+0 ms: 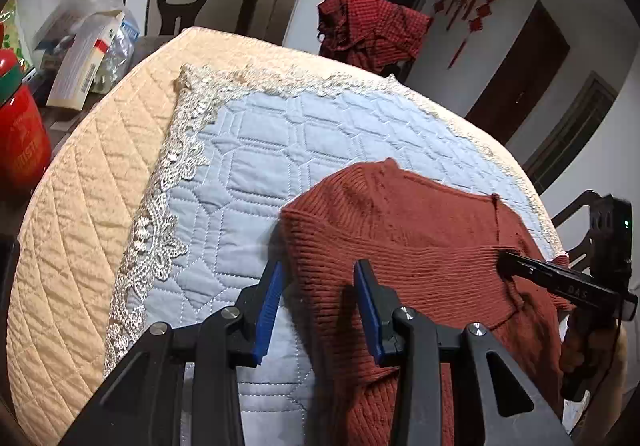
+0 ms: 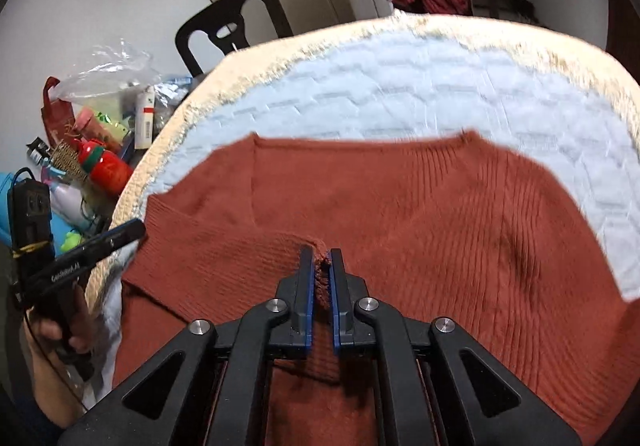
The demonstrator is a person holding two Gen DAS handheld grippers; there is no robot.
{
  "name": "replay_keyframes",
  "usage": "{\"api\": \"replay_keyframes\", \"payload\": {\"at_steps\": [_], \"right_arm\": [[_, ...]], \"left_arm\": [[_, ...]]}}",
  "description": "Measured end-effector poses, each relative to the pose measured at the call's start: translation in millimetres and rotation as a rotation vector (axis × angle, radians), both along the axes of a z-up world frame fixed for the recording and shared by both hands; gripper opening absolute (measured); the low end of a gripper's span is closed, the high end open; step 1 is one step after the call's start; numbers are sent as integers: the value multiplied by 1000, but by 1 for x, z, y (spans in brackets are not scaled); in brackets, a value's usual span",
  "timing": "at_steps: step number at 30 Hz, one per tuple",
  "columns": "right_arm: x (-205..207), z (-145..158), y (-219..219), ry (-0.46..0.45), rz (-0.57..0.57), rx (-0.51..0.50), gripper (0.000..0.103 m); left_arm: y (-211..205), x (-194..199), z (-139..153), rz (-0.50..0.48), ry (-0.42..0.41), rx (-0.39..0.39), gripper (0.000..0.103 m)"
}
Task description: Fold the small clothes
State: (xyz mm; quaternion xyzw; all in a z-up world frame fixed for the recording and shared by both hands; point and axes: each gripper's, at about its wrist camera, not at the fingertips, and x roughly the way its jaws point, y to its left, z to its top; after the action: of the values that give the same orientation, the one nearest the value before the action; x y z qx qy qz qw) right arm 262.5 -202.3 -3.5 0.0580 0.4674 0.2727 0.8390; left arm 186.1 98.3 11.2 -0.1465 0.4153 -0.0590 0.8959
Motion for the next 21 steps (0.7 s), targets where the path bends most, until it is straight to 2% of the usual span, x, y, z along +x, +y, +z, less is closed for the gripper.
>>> {"api": "replay_keyframes", "payload": {"at_steps": [3,6,9,10,12,13,16,21], "right_arm": [[-10,7,-7,-29,-30,-31,18],[-26,21,-14,-76,-24,-1,19],[-38,22,-14,-89,10,6,19],[-41,19,-12,-80,29,-3,19],[-41,7,-5,-53,49,-38,19],[-40,-3,-2,-29,53,-73,15],[-40,-4,-7,-40,41,-58,14],[-47,5,-10,-73,28,-67,14]], "left_arm": [[-3,-11,7,-27,-22,-11,40],[-11,-27,16,-73,-57,-17,40],[-24,-36,13,-126,-52,-24,39],[-30,-37,9,-141,-45,-9,39],[-37,-36,-4,-139,-16,64,32],[-37,-36,-9,-126,-6,90,28],[-32,-41,-9,-111,-16,85,28],[-36,-51,-5,-119,-29,126,28]]}}
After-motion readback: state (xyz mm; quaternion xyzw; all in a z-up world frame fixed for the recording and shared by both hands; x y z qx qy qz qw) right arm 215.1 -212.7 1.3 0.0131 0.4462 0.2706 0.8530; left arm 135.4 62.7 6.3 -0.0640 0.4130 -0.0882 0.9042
